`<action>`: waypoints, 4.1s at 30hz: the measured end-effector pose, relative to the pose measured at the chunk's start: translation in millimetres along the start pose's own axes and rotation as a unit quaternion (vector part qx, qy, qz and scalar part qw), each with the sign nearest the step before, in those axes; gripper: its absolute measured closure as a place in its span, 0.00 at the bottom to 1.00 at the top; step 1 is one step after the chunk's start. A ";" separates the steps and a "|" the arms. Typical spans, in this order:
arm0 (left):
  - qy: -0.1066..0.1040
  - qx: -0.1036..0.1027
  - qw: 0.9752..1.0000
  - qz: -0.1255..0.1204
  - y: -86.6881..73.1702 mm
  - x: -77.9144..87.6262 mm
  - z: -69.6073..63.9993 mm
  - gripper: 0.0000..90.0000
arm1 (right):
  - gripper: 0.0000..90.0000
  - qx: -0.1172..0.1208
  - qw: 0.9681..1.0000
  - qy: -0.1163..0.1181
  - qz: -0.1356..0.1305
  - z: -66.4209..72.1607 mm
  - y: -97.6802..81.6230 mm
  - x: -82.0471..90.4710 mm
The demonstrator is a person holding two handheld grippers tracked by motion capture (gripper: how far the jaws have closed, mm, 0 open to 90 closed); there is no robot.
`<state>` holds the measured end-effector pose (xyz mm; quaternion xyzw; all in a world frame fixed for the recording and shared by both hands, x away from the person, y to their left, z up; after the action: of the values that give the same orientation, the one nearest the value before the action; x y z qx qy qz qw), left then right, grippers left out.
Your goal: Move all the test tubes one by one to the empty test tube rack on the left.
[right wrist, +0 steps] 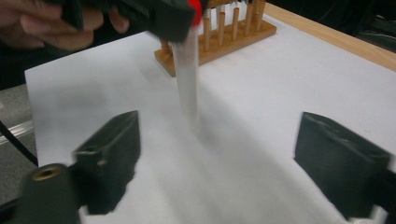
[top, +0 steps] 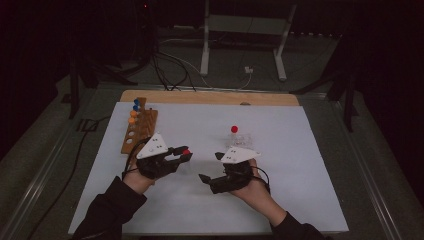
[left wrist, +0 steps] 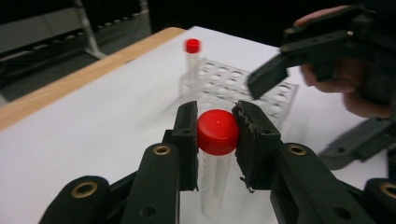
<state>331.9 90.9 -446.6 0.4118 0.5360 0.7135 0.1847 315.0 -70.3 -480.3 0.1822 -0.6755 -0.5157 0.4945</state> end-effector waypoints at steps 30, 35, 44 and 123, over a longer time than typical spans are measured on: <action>0.198 0.073 0.977 -0.030 12.8 76.4 140.3 0.80 | 0.00 -0.011 0.999 0.018 -0.033 -6.1 6.6 13.1; 0.233 0.079 0.969 -0.019 0.8 74.7 157.5 0.80 | 0.00 -0.013 0.999 0.017 -0.033 -7.9 6.1 13.6; 0.244 0.092 0.965 0.005 -26.7 65.1 167.6 0.80 | 0.00 -0.012 0.999 0.012 -0.036 -9.9 5.7 14.8; 0.014 0.058 0.998 0.024 -40.3 18.3 19.5 0.02 | 0.53 -0.067 0.992 -0.108 0.018 -141.1 -24.8 4.2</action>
<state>329.2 130.2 -474.7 0.4242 0.5686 0.6916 0.1356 427.4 -156.4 -503.0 0.0791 -0.6921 -0.5676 0.4387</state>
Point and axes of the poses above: each handheld gripper's, and its own axes: x roughly backward along the jaws, y roughly out of its top, z roughly to its left, the point moved 7 cm from there along -x, roughly forward along the jaws, and after that the axes turned 4 degrees about y, right-handed, at the moved point
